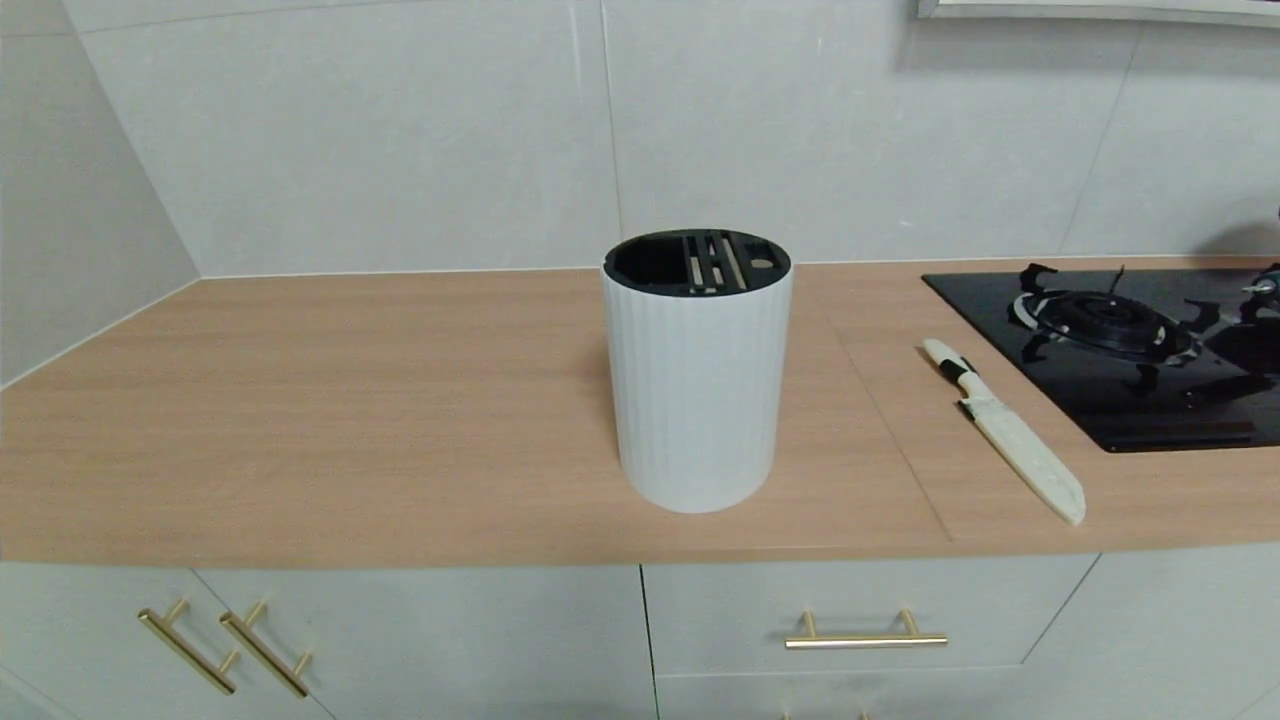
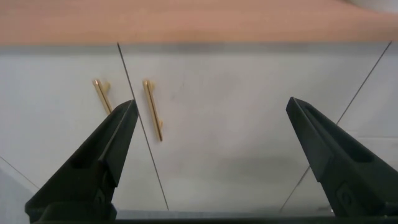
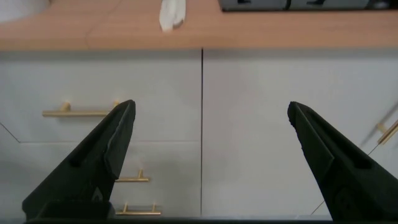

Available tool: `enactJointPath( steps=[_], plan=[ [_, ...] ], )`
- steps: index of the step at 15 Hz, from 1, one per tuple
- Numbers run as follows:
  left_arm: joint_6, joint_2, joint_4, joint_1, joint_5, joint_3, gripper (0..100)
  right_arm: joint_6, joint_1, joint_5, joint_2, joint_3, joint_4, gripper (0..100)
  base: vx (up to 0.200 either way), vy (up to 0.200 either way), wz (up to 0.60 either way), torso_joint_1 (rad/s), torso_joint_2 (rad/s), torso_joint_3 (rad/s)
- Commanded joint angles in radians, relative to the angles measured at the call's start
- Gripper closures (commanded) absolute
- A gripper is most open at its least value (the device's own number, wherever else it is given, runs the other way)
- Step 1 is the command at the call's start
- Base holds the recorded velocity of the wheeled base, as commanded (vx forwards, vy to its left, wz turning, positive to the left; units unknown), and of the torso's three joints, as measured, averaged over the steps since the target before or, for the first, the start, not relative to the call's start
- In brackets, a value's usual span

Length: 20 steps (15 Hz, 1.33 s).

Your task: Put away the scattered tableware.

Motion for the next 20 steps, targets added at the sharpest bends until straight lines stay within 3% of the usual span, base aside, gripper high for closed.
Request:
enactJointPath(
  steps=[1, 20],
  plan=[
    [-0.001, 0.0, -0.002, 0.0, 0.001, 0.0, 0, -0.001, 0.0, 0.0, 0.001, 0.0, 0.0, 0, 0.0, 0.0, 0.0, 0.217, -0.5, -0.286],
    [0.001, 0.0, 0.0, 0.0, 0.001, 0.0, 0, -0.001, 0.0, 0.0, 0.001, 0.0, 0.0, 0, 0.0, 0.0, 0.0, 0.246, -0.53, -0.289]
  ],
)
